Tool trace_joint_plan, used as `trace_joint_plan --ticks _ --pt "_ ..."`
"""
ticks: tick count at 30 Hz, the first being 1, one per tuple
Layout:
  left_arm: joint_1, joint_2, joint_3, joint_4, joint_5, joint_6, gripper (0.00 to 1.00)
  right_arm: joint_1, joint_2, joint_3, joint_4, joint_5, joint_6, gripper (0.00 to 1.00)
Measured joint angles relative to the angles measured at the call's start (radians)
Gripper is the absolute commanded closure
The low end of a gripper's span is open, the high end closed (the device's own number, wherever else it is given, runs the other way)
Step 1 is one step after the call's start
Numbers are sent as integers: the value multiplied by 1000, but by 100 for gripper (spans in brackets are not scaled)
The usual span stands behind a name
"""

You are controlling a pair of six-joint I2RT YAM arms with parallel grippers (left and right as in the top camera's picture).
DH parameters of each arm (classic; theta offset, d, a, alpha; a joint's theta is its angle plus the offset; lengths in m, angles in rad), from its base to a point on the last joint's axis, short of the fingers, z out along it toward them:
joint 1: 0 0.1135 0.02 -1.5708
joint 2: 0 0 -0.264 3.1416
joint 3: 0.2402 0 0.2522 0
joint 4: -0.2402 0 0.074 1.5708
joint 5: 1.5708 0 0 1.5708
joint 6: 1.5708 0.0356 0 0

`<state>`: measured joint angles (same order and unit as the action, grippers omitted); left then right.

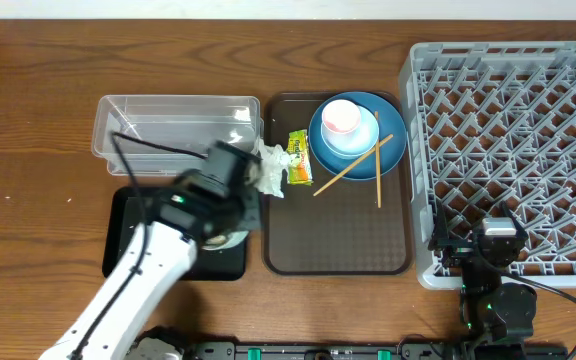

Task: Sort waste into correct bins and load items into the dishwasher rack
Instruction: 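Lift the bowl with the left gripper and carry it over the black tray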

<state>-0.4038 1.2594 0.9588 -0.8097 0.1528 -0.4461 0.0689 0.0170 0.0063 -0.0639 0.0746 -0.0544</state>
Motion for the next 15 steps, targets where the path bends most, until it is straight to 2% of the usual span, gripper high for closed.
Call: trace_joint_plan --ticks 15 --pt "504 0 -11 -129 497 333 94 0 0 0 0 0 0 1"
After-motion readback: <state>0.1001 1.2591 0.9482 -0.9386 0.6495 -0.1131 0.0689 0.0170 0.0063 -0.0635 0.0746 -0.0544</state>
